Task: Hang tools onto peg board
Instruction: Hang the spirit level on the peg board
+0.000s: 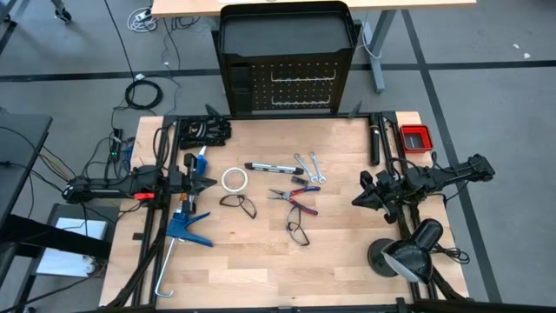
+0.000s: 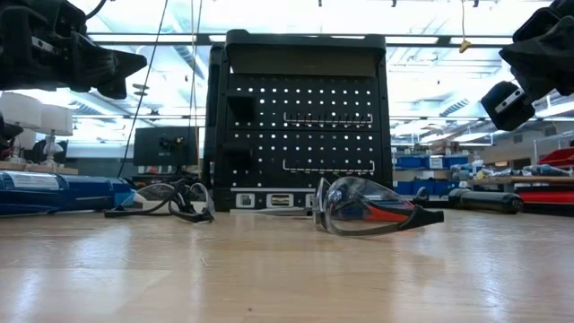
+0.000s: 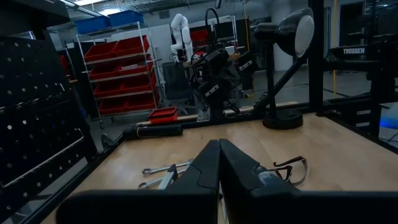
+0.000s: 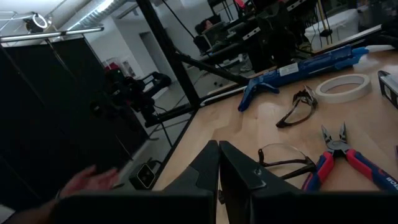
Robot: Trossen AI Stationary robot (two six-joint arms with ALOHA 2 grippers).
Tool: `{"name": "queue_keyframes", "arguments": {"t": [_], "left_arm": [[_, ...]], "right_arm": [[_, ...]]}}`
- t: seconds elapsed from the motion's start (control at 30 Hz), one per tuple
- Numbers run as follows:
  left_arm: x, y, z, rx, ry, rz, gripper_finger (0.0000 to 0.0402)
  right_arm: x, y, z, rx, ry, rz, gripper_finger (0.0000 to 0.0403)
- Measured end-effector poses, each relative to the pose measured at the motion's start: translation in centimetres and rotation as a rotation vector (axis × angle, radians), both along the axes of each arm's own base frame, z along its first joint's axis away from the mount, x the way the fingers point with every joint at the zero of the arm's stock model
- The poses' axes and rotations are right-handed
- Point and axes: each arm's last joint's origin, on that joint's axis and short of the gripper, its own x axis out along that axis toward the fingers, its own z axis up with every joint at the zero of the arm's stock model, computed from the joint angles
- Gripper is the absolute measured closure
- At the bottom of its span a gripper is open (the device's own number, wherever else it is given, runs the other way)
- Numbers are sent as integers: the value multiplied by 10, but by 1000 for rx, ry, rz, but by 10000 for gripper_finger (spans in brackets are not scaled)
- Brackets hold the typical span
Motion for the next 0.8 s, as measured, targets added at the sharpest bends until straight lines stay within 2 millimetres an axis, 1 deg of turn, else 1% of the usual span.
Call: {"name": "queue_keyframes", "arguments": {"t": [0.67, 0.8], "left_arm": [[0, 0, 1, 15, -9, 6, 390], [-1, 0, 6, 22, -59, 19, 390]], "right_arm": [[0, 0, 0, 0, 0, 0, 380], [0, 0, 4, 78, -16, 2, 380]]}}
